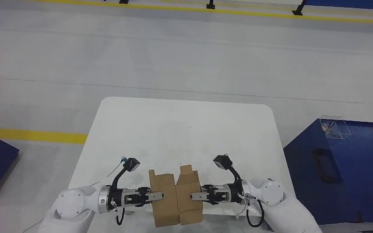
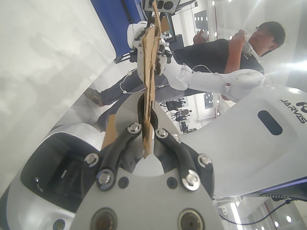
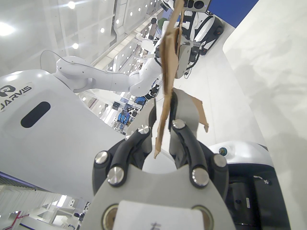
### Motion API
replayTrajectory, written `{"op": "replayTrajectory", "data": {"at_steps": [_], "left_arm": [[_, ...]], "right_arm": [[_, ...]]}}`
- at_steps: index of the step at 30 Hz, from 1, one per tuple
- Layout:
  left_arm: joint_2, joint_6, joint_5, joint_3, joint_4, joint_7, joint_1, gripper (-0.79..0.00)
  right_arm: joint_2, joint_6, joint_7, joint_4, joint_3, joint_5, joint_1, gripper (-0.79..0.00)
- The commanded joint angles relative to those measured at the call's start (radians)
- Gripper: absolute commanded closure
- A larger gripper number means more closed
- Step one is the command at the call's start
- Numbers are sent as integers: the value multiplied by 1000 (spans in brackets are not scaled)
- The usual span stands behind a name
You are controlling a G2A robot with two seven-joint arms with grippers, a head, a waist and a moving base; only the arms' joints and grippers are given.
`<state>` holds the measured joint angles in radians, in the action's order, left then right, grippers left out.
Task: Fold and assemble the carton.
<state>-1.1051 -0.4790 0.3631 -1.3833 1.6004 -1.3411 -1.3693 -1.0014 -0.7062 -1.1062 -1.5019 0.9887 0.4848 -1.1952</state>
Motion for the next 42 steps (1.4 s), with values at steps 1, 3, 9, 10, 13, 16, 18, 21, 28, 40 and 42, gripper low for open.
{"op": "replayTrajectory", "data": {"at_steps": [1,3,9,10,13,16,18,21,28,40,42], "left_arm": [[0,0,0,0,0,0,0,0],[0,0,0,0,0,0,0,0],[-5,-51,24,5,9,121,-20,0],[-8,-79,47,15,7,145,-24,0],[-22,-169,143,53,-14,227,-24,0],[-36,-255,246,93,-56,294,-6,0],[-49,-288,322,131,-87,337,7,0],[-68,-328,349,197,-146,391,40,0],[-106,-368,425,345,-213,368,108,0],[-119,-211,605,389,-227,211,151,0],[-121,-210,597,387,-236,210,154,0]], "right_arm": [[0,0,0,0,0,0,0,-785],[0,0,0,0,0,0,0,-785],[8,-48,141,-11,86,-107,-5,-785],[12,-77,178,-16,120,-150,-13,-785],[24,-140,278,-49,208,-264,-59,-785],[32,-200,361,-88,284,-312,-113,-785],[35,-234,396,-106,317,-338,-143,-785],[34,-265,455,-121,344,-400,-173,-785],[17,-285,572,-156,323,-575,-194,-785],[6,-294,587,-147,237,-607,-177,-533],[5,-294,583,-148,223,-604,-171,-486]]}}
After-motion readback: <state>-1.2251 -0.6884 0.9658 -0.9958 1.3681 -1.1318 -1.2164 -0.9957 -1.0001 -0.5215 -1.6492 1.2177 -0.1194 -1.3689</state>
